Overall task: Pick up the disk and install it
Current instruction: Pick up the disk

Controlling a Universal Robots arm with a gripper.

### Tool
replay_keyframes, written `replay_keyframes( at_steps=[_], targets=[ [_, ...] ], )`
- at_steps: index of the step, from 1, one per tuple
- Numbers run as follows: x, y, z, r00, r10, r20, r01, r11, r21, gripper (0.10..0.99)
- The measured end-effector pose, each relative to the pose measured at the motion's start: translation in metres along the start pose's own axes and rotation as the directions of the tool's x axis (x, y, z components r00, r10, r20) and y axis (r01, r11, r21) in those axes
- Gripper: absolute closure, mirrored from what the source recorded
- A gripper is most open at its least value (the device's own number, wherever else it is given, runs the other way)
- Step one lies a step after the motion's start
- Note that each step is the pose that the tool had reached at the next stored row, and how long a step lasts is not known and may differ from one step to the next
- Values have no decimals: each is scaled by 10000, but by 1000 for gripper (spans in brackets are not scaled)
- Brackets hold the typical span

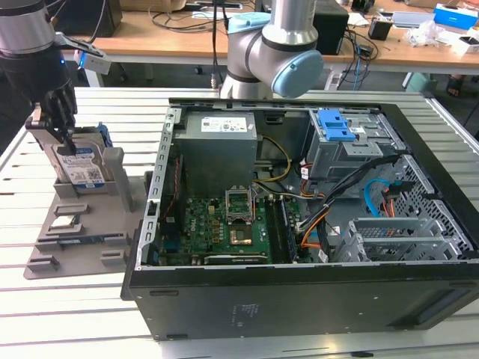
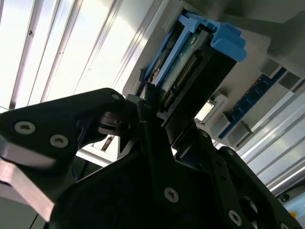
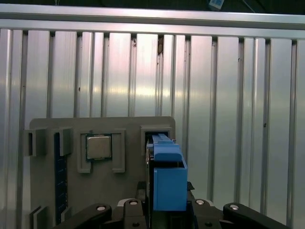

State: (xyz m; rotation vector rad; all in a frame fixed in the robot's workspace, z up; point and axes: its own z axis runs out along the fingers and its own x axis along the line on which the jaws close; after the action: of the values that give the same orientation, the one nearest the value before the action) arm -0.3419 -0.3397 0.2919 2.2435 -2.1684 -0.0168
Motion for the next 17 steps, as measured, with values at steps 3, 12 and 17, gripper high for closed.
replay_keyframes(
  at_steps=[3, 12, 17],
  targets=[
    [0, 0, 0, 10000, 0, 0, 0, 10000, 0, 722],
    [1, 0, -2, 10000, -1, -3, 1, 10000, 0, 722],
    [1, 1, -60, 10000, -1, -3, 1, 10000, 0, 722]
  ],
)
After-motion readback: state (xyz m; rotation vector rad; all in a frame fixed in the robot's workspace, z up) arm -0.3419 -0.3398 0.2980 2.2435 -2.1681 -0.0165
